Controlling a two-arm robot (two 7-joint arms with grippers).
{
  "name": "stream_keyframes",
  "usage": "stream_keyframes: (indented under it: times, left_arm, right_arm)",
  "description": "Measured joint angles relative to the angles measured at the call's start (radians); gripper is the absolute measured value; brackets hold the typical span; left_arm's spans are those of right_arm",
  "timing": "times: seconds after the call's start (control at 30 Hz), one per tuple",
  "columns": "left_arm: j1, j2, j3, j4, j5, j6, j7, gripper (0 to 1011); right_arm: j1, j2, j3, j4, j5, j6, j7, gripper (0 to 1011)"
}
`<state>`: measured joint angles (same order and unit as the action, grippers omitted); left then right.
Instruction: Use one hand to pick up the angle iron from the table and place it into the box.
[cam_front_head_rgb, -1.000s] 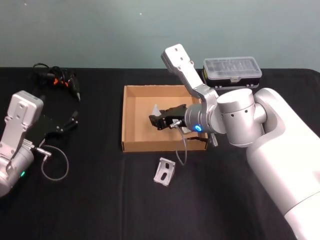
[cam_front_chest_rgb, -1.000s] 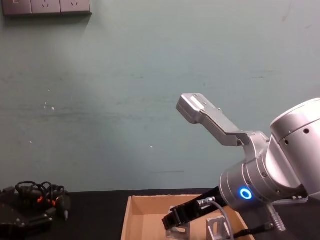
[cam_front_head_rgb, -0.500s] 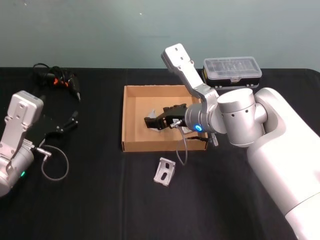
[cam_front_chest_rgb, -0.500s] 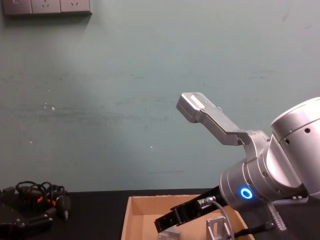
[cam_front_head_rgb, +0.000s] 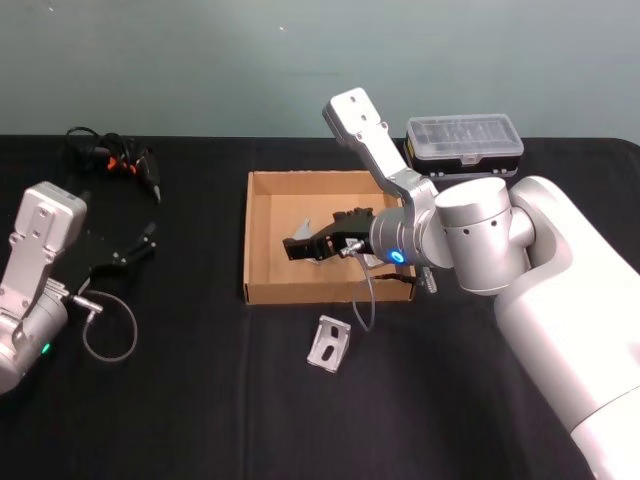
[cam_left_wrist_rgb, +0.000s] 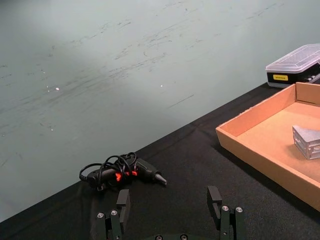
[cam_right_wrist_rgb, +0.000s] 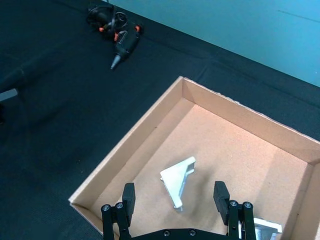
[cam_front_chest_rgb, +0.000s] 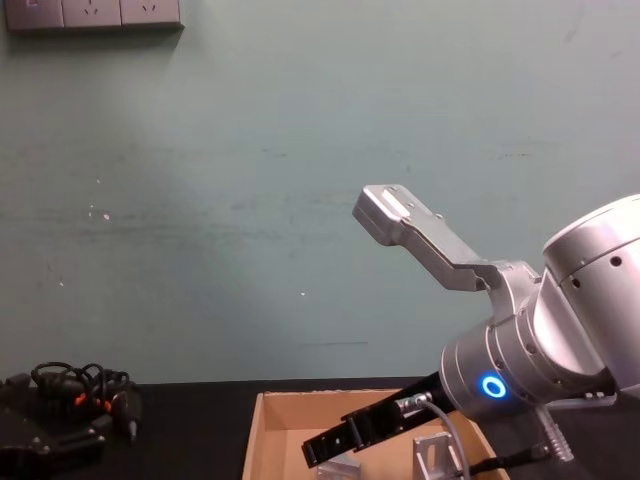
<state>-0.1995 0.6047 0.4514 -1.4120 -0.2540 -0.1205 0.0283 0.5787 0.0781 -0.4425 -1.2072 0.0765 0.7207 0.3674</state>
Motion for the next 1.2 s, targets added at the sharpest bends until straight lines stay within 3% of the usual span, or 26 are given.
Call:
stream_keyframes:
  times: [0.3,0.4,0.6,0.8,0.83,1.1,1.2]
  left_arm:
    - [0.000,0.000,0.000,0.000,0.000,0.000,0.000,1011]
    - [0.000,0.000,0.000,0.000,0.000,0.000,0.000,1011]
    - [0.000,0.000,0.000,0.000,0.000,0.000,0.000,1011]
    - [0.000,0.000,0.000,0.000,0.000,0.000,0.000,1011]
    - [0.000,0.000,0.000,0.000,0.000,0.000,0.000,1011]
    - [0.000,0.000,0.000,0.000,0.000,0.000,0.000,1011]
    - [0.000,0.000,0.000,0.000,0.000,0.000,0.000,1012]
  right_arm:
    - [-0.044,0.039,0.002,-0.118,0.003,0.013,0.032,1002]
    - [-0.096,0.081,0.007,-0.239,0.017,0.063,0.055,1002]
    - [-0.166,0.134,0.016,-0.372,0.037,0.114,0.079,1002]
    - [-0.272,0.229,0.022,-0.543,0.065,0.162,0.111,1002]
    - [-0.272,0.229,0.022,-0.543,0.065,0.162,0.111,1002]
    - [-0.346,0.333,0.005,-0.655,0.081,0.185,0.141,1002]
    - [-0.354,0.346,-0.008,-0.659,0.075,0.178,0.140,1002]
